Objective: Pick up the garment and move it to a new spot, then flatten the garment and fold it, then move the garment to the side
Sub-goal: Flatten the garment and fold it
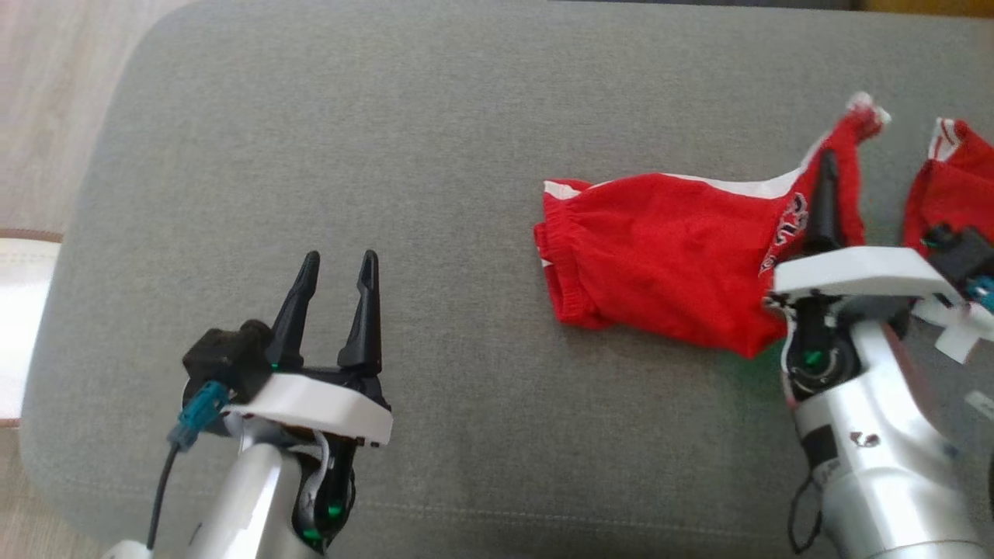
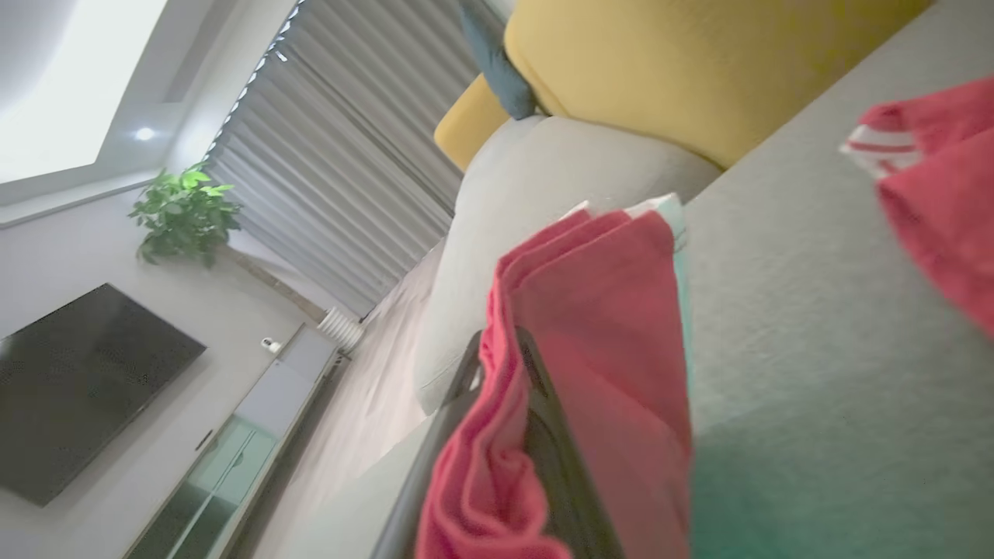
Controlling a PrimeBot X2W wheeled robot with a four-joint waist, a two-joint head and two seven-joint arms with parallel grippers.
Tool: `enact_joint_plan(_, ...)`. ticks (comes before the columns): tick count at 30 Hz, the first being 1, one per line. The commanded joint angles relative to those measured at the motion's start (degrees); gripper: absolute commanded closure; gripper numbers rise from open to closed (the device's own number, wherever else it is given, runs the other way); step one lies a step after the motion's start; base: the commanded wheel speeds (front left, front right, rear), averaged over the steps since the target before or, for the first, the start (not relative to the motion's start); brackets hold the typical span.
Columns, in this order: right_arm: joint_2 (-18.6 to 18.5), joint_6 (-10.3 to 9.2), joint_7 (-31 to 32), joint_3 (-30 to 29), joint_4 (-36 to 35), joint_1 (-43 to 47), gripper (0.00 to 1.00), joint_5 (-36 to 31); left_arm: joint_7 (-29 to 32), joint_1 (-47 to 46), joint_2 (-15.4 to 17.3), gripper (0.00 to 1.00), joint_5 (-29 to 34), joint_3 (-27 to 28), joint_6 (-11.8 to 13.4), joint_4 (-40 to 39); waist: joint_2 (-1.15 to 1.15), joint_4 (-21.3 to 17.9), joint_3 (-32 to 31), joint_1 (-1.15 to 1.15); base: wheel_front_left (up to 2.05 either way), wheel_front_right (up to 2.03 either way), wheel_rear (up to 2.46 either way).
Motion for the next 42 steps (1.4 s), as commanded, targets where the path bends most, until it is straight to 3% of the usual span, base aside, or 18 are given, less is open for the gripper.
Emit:
enact_joint_plan(1, 0.6, 0.39, -0.6, 3.1, -2.1, -2.0, 1.0, 0.7, -0.7, -1.2, 0.5, 0.0, -0.6, 1.4, 0.5, -1.8, 0.0, 0.9, -0.5, 0.0, 0.0, 0.0, 0.0)
enact_joint_plan(11, 0.6, 0.39, -0.6, 20.1, -2.1, -2.2, 1.0, 4.8, -0.7, -0.6, 0.5, 0.0, -1.8, 0.5, 1.1, -2.0, 0.0, 4.0, -1.0, 0.0, 0.0, 0.0, 0.0)
enact_joint_plan(21, 0.6, 0.39, -0.3, 31.3, 2.7, -2.8, 1.0, 8.2, -0.7, -0.4, 0.5, 0.0, -2.2, -0.1, 1.5, -1.9, 0.0, 5.6, -0.8, 0.0, 0.0, 0.0, 0.0)
enact_joint_plan(22, 0.6, 0.39, -0.3, 32.5, 3.7, -3.3, 0.81, 7.9, -0.7, -0.4, 0.5, 0.0, -2.3, -0.1, 1.6, -1.9, 0.0, 5.6, -0.8, 0.0, 0.0, 0.0, 0.0)
enact_joint_plan(23, 0.6, 0.39, -0.3, 33.6, 4.1, -3.7, 0.0, 7.7, -0.7, -0.5, 0.5, 0.0, -2.3, -0.2, 1.6, -1.9, 0.0, 5.6, -0.7, 0.0, 0.0, 0.0, 0.0)
enact_joint_plan(35, 0.6, 0.39, 3.6, 44.9, 8.1, -5.7, 0.0, 10.2, -0.7, -0.8, 0.5, 0.0, -2.7, -0.7, 1.9, -1.8, 0.0, 5.4, -0.2, 0.0, 0.0, 0.0, 0.0)
enact_joint_plan(42, 0.6, 0.39, 3.4, 46.8, 9.9, -7.3, 0.0, 12.5, -0.7, -0.8, 0.5, 0.0, -2.6, -0.4, 2.0, -1.7, 0.0, 3.9, -1.0, 0.0, 0.0, 0.0, 0.0)
